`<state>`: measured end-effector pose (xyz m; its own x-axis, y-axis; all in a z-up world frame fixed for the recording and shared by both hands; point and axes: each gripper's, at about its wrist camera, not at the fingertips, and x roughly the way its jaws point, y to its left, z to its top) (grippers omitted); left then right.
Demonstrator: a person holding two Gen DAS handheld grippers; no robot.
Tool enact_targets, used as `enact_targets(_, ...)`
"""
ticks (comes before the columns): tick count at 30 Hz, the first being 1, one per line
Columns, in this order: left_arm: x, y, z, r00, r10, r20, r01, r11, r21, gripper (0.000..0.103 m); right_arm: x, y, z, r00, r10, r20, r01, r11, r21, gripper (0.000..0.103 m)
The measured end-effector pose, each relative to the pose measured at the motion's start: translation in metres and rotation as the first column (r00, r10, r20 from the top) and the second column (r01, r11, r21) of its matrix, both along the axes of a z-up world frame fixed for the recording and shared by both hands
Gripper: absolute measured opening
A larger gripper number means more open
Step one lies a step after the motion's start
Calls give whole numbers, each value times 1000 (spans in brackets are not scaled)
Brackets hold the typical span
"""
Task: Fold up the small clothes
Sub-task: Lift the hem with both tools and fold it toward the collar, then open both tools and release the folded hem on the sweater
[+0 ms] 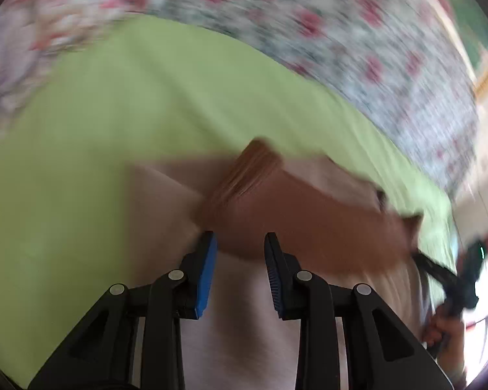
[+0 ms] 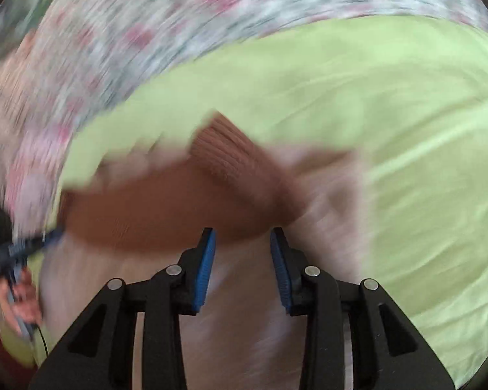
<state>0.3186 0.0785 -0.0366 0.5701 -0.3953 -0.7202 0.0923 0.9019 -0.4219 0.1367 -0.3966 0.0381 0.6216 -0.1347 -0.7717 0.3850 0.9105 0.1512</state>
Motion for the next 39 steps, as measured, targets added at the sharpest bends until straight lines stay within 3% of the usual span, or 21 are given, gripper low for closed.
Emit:
enact_targets(2,-3,21,4,999,44,5,-44,998,-49,31,-16,-3,10,998,-21,55,17,998,57,37)
enact_targets(4,-20,29,8,998,51,25,-49,996,-72,33,-34,10,17,996,8,83,-13,999,51,38)
enact_targets(13,-158,6,4,998,-31,57,42,980,-193,38,-88,78,0,985,144,94,-156,980,126,39)
enact_targets(18,-217,-6,-11,998,-50,47,58,979,-195,53,-116,103,-20,979,190,80,-200,968,152,42)
enact_targets(21,-240,-10,-27,999,-41,16,44,982,-184,53,-126,112,-29,978,199,66,-207,962,175,43)
enact_targets(25,-250,-2,-48,999,-10,-41,0,975,-224,53,-136,122,-35,976,212,49,-218,958,188,43)
enact_targets(29,-246,4,-55,998,39,-42,-49,959,-279,58,-143,128,-35,975,219,44,-224,956,192,44)
enact_targets(39,-188,15,-56,974,221,-49,-225,919,-325,63,-142,127,-33,975,217,45,-222,957,187,46)
